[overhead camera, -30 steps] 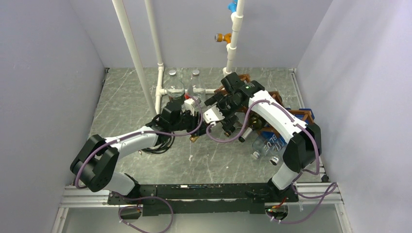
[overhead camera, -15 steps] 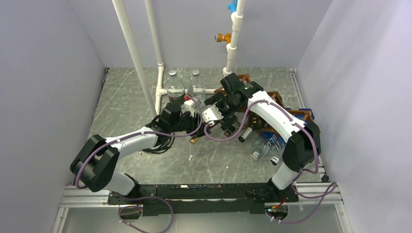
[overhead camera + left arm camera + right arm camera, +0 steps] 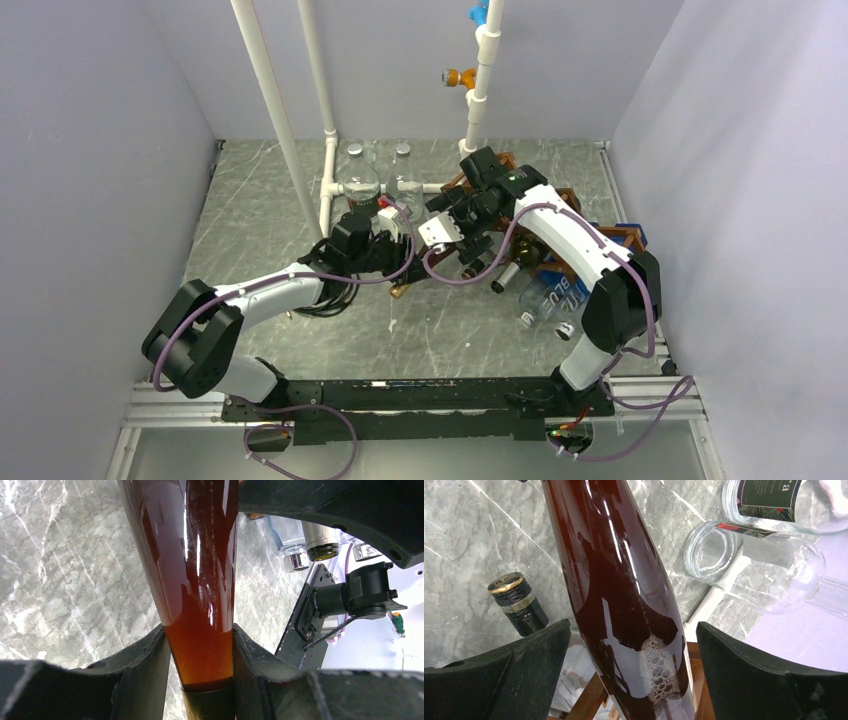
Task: Take the wine bottle off the wine rack
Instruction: Pick up the wine bottle from the wine rack.
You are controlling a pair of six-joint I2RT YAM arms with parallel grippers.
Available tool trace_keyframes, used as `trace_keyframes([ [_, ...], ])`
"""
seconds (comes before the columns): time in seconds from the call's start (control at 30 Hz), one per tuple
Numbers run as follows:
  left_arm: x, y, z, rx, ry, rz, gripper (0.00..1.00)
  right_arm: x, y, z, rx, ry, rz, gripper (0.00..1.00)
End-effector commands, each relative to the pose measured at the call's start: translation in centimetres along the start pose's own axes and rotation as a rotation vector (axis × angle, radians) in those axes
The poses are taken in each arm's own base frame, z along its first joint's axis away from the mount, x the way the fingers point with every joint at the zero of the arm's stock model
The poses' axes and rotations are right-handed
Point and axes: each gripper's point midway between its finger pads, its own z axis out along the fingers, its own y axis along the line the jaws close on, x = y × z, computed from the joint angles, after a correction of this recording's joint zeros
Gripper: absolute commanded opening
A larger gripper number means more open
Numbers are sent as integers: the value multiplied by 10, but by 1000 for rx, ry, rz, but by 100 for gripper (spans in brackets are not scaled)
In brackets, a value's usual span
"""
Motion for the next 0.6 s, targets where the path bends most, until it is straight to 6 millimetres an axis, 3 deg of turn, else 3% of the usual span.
trace_keyframes([
  [0.0,-45,-64,-15,237,-131,161,0,-6,-15,-18,54,14,-69,100],
  [0.57,-46,-66,-14,250,-125,155,0,-6,-6,10,-1,63,-117,100],
])
